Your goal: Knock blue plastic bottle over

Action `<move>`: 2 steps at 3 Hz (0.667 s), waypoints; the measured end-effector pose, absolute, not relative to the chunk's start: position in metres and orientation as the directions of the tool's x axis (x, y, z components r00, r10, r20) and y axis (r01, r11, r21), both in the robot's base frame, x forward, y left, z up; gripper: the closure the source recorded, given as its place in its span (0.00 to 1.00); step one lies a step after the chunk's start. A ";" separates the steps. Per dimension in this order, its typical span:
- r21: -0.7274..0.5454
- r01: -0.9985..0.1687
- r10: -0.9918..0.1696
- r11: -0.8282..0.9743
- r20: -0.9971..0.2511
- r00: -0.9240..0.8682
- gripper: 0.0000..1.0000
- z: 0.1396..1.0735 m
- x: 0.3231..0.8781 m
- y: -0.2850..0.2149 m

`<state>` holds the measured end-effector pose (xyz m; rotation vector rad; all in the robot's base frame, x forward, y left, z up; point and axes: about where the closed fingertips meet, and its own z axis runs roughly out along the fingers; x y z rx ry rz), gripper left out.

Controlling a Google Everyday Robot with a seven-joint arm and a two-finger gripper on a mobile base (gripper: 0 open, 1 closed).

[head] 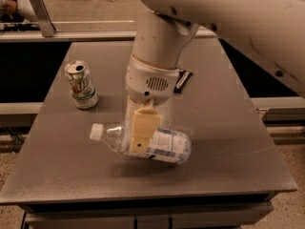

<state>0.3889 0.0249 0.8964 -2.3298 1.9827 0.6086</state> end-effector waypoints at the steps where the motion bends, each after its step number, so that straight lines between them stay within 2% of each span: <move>1: 0.206 -0.959 -0.941 -0.195 -0.314 0.124 0.83 0.896 0.394 0.034; 2: 0.175 -0.970 -0.943 -0.171 -0.314 0.110 0.59 0.896 0.397 0.037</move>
Offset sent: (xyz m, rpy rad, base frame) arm 0.0052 0.0073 -0.0026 -0.0122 -0.0601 -0.0412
